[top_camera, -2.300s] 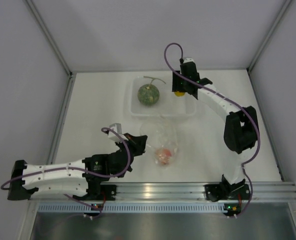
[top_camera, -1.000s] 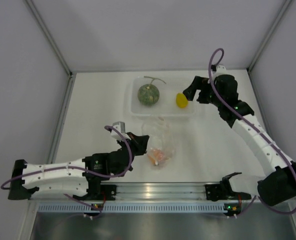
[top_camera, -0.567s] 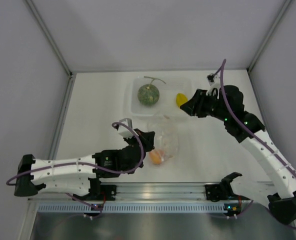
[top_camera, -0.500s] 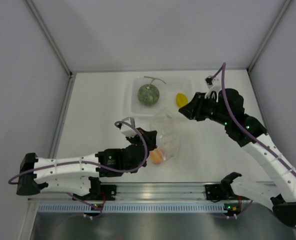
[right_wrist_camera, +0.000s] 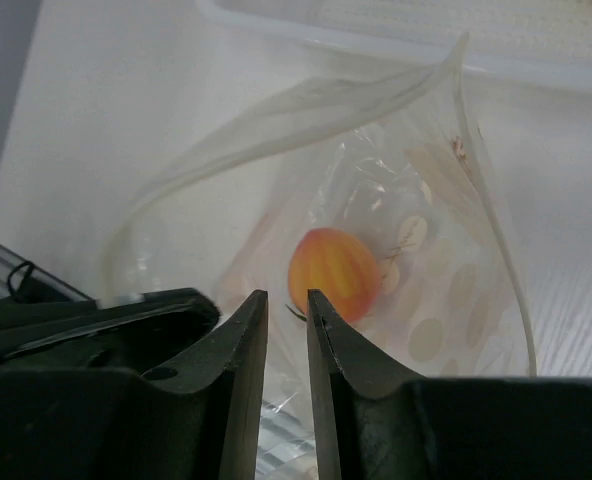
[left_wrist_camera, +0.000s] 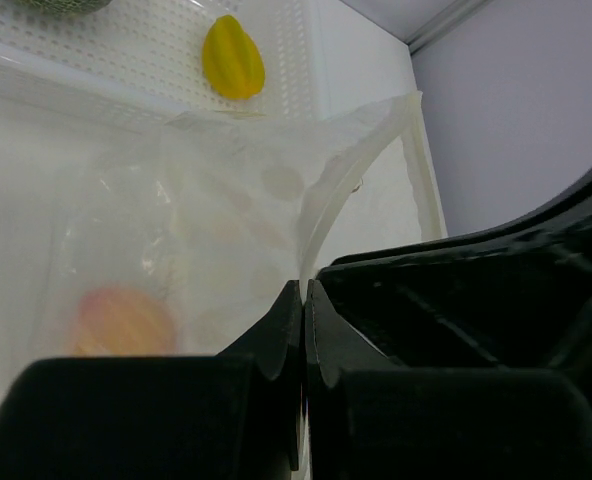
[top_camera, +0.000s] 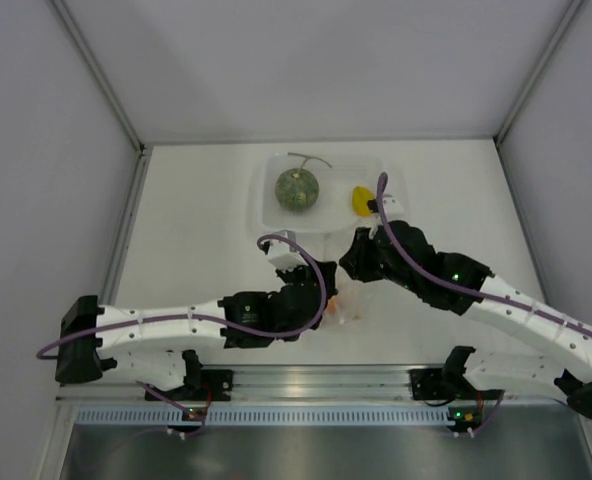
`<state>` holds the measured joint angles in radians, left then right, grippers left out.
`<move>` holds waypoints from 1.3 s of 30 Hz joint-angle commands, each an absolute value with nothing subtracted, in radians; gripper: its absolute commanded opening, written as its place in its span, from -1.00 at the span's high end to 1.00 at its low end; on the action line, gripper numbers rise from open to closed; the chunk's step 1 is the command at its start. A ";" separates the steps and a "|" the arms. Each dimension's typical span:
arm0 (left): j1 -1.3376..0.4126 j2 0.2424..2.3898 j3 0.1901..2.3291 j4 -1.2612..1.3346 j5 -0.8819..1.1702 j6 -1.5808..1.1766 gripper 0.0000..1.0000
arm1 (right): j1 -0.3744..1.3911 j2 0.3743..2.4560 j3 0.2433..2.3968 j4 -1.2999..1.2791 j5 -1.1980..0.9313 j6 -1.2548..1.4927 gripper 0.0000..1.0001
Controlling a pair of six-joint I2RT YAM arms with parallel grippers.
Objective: Open the zip-top bag and remove the fake food
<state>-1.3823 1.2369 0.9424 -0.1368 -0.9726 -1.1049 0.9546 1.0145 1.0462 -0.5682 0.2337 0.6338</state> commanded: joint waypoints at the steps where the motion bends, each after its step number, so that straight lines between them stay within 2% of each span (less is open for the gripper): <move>1: -1.382 1.226 0.989 -0.117 -0.954 -1.155 1.00 | 0.997 1.038 0.974 -0.528 0.411 0.729 0.54; 6: -1.382 1.221 0.980 -0.117 -0.942 -1.192 1.00 | 1.012 1.130 0.919 -0.423 0.400 0.773 0.54; 11: -1.382 1.226 0.947 -0.117 -0.942 -1.204 1.00 | 1.017 1.262 0.925 -0.405 0.377 0.772 0.42; 14: -1.382 1.227 0.927 -0.117 -0.937 -1.207 1.00 | 1.023 1.284 0.905 -0.364 0.342 0.776 0.35; 20: -1.382 1.190 0.864 -0.117 -0.939 -1.210 1.00 | 1.029 1.272 0.822 -0.255 0.218 0.790 0.31; 27: -1.381 1.149 0.900 -0.117 -0.871 -1.163 1.00 | 1.020 1.293 0.814 -0.339 0.311 0.747 0.28; 30: -1.341 1.137 0.925 -0.118 -0.749 -1.138 1.00 | 0.980 1.279 0.845 -0.415 0.295 0.686 0.28; 34: -1.197 1.160 0.966 -0.117 -0.402 -1.154 1.00 | 0.910 1.244 0.906 -0.540 0.267 0.565 0.26; 39: -1.077 1.209 0.982 -0.117 -0.279 -1.164 1.00 | 0.809 1.220 0.976 -0.696 0.273 0.479 0.20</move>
